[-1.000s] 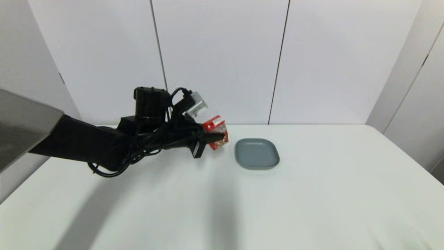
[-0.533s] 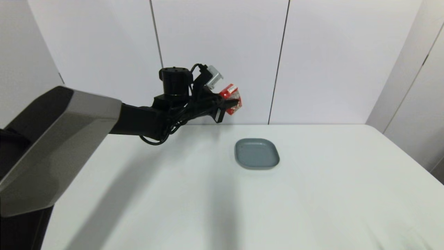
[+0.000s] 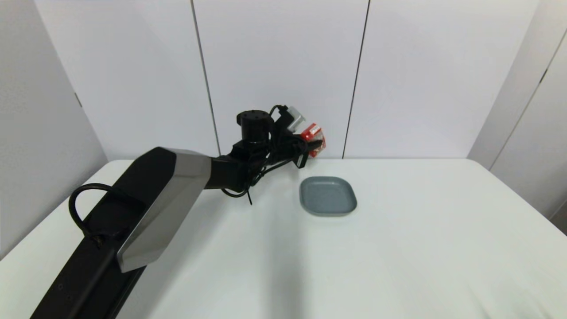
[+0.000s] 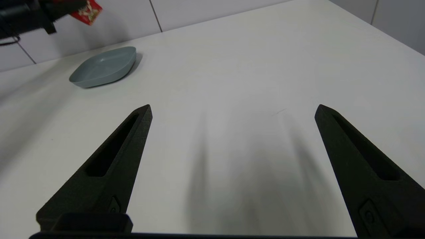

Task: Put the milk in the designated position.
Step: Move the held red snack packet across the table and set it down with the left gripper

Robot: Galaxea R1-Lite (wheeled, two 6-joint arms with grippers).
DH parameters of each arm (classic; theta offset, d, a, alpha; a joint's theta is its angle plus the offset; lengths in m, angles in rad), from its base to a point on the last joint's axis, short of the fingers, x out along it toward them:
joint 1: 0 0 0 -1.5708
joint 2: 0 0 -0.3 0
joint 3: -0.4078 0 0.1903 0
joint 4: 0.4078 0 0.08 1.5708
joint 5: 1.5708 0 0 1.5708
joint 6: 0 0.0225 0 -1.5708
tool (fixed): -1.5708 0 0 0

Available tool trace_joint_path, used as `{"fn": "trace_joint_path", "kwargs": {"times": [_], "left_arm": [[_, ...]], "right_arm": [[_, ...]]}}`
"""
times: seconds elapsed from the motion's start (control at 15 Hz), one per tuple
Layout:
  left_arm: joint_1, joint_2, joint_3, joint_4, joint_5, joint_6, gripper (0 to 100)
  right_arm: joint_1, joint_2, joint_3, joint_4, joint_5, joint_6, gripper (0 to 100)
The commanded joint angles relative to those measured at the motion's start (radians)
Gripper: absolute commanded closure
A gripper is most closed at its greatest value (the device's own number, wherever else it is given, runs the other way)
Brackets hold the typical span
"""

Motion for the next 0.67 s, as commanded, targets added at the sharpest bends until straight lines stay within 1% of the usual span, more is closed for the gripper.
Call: {"fn": "trace_joint_path", "kwargs": {"times": [0.07, 0.67], "left_arm": [[0.000, 0.068, -0.004, -0.011, -0.003, 0.002, 100], [0.003, 0.094, -0.004, -0.039, -0.003, 0.002, 100]], "right_arm": [[0.000, 0.001, 0.000, 0.000, -0.001, 0.001, 0], [0.000, 0.001, 0.000, 0.000, -0.001, 0.001, 0]]}}
